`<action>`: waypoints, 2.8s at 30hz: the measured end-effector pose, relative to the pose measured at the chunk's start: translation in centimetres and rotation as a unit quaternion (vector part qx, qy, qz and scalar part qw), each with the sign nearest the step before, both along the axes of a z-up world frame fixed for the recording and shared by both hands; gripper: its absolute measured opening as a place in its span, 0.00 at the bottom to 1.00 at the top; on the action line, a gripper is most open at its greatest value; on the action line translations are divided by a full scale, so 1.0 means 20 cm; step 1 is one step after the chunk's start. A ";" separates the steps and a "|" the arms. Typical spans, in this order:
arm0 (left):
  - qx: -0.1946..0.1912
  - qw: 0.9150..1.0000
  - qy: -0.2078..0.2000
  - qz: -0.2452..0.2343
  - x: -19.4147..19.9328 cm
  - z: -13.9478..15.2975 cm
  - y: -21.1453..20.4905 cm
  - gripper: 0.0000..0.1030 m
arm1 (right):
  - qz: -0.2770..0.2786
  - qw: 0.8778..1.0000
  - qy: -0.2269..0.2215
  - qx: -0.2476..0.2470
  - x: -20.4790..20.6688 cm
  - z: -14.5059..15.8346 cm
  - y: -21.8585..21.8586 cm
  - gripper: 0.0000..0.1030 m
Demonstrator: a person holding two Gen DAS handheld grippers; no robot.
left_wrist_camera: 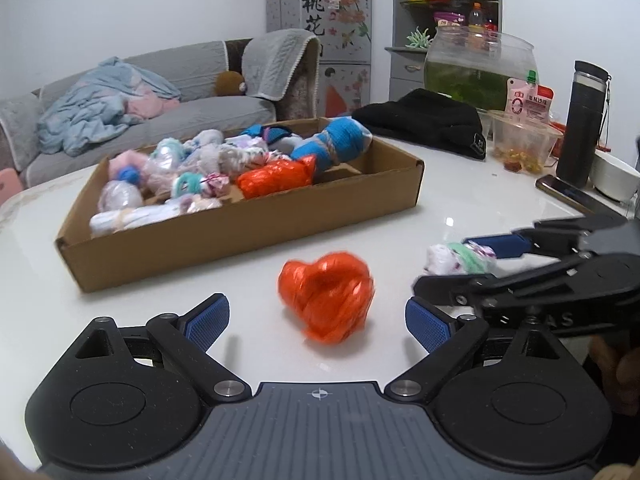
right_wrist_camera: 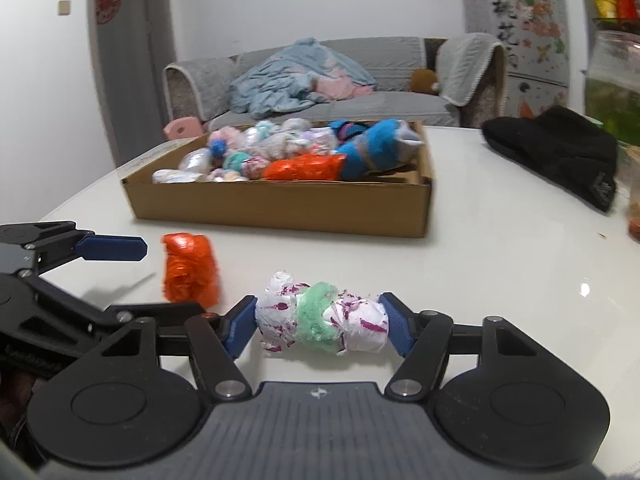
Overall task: Organize objects
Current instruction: 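Grasp small orange plastic bundle with left gripper while right grasps white print sock, then carry both bundles over the tray and lower them inside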
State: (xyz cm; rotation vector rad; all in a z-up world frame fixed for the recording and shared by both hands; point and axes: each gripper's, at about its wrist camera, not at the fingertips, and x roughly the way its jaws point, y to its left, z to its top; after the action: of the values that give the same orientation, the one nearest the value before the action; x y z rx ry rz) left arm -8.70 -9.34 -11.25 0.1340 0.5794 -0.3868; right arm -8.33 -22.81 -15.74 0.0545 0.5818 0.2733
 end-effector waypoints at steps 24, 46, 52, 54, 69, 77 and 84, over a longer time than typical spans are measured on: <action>-0.034 0.998 0.049 -0.008 0.11 0.06 0.05 0.50 | -0.027 0.999 -0.018 0.004 0.00 0.10 -0.26 0.61; 0.011 1.000 -0.010 0.020 0.55 0.56 0.08 0.50 | 0.078 0.996 -0.039 0.004 0.50 0.50 -0.09 0.61; 0.000 0.999 0.050 0.006 0.75 0.45 0.02 0.50 | 0.100 0.995 0.014 0.024 0.64 0.43 -0.05 0.61; 0.001 0.998 0.069 0.004 0.81 0.40 0.01 0.50 | 0.104 0.993 0.040 0.029 0.69 0.40 -0.04 0.61; -0.005 0.989 0.147 0.009 0.85 0.15 0.03 0.50 | 0.112 0.987 0.112 0.013 0.81 0.22 0.01 0.61; 0.009 0.987 0.162 -0.008 0.72 0.16 0.00 0.49 | 0.147 0.982 0.117 -0.030 0.70 0.19 0.00 0.61; 0.070 0.980 0.169 -0.081 0.75 0.20 -0.07 0.50 | 0.256 0.957 0.115 -0.070 0.68 0.24 -0.03 0.62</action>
State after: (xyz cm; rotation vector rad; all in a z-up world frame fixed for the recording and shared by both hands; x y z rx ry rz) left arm 6.28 -10.69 -7.25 0.2550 0.9362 -0.5324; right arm 5.31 -23.43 -10.88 -0.2084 0.8423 0.7359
